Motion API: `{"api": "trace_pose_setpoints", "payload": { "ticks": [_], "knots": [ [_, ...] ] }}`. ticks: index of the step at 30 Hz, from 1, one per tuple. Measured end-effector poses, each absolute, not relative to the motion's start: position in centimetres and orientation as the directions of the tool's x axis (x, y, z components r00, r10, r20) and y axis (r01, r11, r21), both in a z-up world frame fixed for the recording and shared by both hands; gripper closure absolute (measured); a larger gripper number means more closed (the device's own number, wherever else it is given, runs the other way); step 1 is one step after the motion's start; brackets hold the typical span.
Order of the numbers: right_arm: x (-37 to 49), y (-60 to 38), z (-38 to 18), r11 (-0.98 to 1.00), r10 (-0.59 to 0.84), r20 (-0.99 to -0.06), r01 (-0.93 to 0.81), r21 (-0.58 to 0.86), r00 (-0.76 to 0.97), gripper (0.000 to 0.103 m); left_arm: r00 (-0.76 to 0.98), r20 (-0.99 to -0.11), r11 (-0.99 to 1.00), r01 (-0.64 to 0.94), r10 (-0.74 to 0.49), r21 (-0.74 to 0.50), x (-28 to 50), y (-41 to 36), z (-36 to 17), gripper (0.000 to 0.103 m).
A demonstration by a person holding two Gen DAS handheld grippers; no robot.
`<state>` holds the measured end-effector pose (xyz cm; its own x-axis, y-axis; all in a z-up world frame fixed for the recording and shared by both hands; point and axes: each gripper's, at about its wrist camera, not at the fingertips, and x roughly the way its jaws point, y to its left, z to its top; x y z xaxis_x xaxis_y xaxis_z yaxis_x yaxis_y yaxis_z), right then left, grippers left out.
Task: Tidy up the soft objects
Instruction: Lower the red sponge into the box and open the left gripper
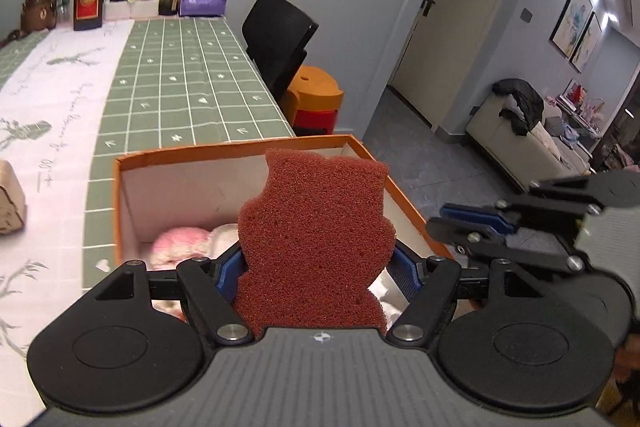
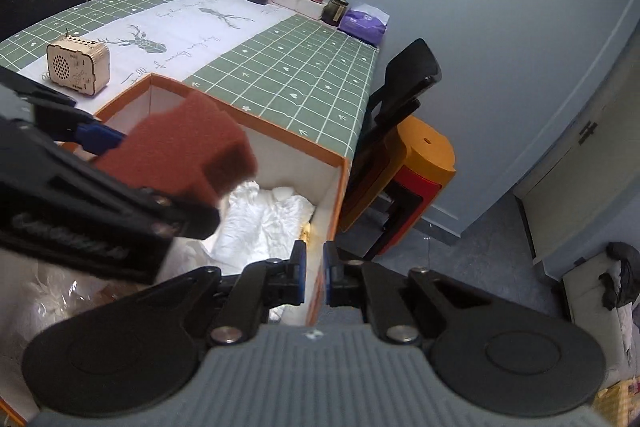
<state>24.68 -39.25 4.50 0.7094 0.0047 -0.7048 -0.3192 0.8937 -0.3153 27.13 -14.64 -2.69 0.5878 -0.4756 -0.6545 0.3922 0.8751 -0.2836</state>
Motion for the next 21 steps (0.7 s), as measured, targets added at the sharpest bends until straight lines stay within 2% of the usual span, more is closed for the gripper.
{"api": "trace_pose_setpoints", "payload": {
  "ticks": [2, 9, 13, 17, 19, 21],
  "knots": [
    [24.3, -39.7, 3.9, 0.898, 0.006, -0.714, -0.318, -0.305, 0.701, 0.097, 0.598, -0.643, 0.875, 0.387, -0.479, -0.292, 27.4, -15.1, -3.1, 0.018],
    [24.6, -40.7, 2.7, 0.9, 0.013, -0.729, -0.325, -0.29, 0.684, 0.097, 0.626, -0.625, 0.883, 0.378, -0.466, -0.279, 27.7, -16.1, -3.7, 0.0],
    [24.3, -40.7, 2.7, 0.903, 0.025, -0.725, -0.327, -0.28, 0.688, 0.096, 0.675, -0.607, 0.907, 0.325, -0.42, -0.267, 27.5, -15.7, -3.5, 0.0],
    [24.0, -40.4, 3.0, 0.905, 0.059, -0.716, -0.34, -0.256, 0.696, 0.091, 0.694, -0.581, 0.905, 0.313, -0.425, -0.288, 27.0, -14.0, -2.1, 0.0],
    [24.1, -40.2, 3.4, 0.91, 0.091, -0.714, -0.348, -0.223, 0.694, 0.091, 0.715, -0.571, 0.915, 0.312, -0.403, -0.256, 26.5, -13.0, -1.2, 0.0],
    [24.3, -39.4, 3.6, 0.902, 0.13, -0.712, -0.38, -0.204, 0.69, 0.092, 0.718, -0.6, 0.934, 0.307, -0.352, -0.181, 26.3, -12.4, -0.5, 0.0]
  ]
}}
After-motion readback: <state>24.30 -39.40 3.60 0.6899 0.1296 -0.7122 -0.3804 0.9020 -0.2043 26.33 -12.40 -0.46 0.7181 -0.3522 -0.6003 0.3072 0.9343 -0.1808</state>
